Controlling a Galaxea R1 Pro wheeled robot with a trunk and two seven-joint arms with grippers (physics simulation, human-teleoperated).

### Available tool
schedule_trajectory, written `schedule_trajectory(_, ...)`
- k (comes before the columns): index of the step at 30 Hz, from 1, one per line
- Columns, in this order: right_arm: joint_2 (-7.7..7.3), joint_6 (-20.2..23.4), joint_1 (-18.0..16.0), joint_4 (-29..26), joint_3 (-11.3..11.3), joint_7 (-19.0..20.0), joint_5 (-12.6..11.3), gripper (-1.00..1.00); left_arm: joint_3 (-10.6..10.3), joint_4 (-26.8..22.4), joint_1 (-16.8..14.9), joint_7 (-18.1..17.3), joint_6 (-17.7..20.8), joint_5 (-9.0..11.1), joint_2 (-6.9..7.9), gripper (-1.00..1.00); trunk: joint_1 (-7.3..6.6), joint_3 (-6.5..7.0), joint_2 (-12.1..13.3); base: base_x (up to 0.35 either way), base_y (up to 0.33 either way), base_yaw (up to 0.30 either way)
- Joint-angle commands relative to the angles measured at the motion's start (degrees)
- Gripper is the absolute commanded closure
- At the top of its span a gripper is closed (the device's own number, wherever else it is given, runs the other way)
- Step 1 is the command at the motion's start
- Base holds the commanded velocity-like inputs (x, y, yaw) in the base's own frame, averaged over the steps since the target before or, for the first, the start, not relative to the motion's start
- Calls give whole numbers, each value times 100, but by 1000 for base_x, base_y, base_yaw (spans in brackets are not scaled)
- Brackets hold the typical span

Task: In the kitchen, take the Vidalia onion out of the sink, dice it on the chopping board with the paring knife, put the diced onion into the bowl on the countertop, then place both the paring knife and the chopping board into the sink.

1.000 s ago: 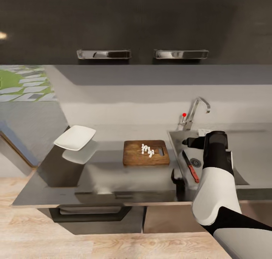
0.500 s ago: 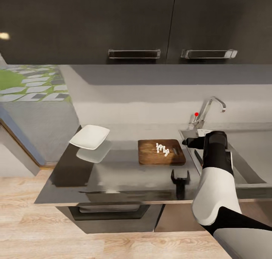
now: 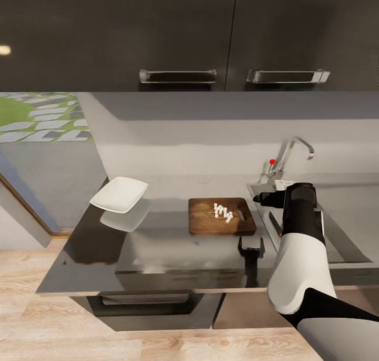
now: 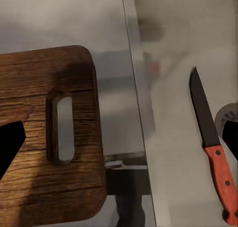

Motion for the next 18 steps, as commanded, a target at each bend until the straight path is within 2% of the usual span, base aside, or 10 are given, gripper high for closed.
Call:
schedule_trajectory(1,5,0,-9,-1,-17,57,60,-100,-48,19,-8,1,-31,35,-3,-100,4,-11,-11,31,-42,0)
schedule_trajectory(18,5,-3,-9,135,-17,55,64,-100,-48,19,-8,1,-31,35,-3,-100,4,-49,-11,4,-5,0)
